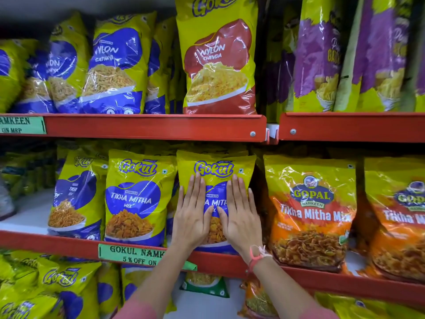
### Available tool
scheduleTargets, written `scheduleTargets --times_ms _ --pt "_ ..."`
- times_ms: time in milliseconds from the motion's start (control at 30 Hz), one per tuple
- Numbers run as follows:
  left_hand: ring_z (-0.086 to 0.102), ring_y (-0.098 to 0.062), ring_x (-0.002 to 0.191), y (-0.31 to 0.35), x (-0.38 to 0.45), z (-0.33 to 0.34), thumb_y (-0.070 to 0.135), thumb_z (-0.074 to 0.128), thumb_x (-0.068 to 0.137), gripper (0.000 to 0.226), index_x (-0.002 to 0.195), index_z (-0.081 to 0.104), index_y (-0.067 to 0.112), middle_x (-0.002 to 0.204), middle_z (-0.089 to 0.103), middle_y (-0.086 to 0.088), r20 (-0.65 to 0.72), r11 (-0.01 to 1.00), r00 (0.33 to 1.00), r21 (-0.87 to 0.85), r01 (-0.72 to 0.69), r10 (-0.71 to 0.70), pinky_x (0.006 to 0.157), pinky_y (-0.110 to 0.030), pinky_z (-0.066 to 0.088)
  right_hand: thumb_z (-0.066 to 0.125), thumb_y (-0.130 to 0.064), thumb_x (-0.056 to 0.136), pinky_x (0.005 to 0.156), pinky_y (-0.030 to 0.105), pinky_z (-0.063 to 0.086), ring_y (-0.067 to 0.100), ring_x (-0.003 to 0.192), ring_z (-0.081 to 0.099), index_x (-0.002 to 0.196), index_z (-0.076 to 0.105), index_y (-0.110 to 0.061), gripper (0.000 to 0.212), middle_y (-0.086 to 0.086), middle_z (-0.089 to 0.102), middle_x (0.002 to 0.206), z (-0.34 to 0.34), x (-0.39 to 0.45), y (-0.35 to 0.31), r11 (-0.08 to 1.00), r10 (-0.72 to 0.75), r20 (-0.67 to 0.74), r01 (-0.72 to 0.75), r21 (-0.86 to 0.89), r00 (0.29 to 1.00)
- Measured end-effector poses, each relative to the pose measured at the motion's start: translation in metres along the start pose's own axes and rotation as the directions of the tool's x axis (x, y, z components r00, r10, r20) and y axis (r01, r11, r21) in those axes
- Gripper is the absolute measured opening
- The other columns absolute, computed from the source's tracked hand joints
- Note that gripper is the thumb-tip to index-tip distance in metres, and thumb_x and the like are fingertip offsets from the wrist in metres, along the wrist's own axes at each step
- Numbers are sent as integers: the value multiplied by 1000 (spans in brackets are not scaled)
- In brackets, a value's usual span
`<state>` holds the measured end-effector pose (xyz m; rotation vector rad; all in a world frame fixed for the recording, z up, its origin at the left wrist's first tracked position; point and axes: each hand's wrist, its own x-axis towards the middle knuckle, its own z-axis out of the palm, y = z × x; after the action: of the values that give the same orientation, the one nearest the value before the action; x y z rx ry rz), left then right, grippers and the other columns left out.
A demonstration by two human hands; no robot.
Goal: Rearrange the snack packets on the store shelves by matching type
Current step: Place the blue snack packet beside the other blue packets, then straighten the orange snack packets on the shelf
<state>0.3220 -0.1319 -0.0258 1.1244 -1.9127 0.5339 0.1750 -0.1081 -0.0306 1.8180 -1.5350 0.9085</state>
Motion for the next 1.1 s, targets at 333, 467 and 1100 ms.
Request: scheduleTargets --times_ms 333,467,1100 --pt "11 -19 150 40 -22 -40 37 30 98 60 150 21 9 161 17 -5 -19 994 1000 -106 -24 22 122 -44 6 23 -47 105 126 39 10 21 156 11 157 21 -8 65 7 15 168 -73 -41 27 982 -147 19 144 118 989" --pt "22 -11 147 88 -13 -42 36 28 100 53 147 31 12 156 31 1 -38 952 993 -282 -115 109 121 -40 16 28 -43 105 127 35 10 18 157 11 157 24 -11 61 2 17 168 -109 -66 73 962 -136 -32 140 234 990" --pt "-8 5 146 383 69 52 29 32 102 64 149 -10 29 160 -12 15 40 583 994 -807 93 -103 116 -9 1 52 -25 101 103 28 36 15 122 52 144 47 -9 46 12 57 141 -194 -67 368 269 804 63 -456 849 591"
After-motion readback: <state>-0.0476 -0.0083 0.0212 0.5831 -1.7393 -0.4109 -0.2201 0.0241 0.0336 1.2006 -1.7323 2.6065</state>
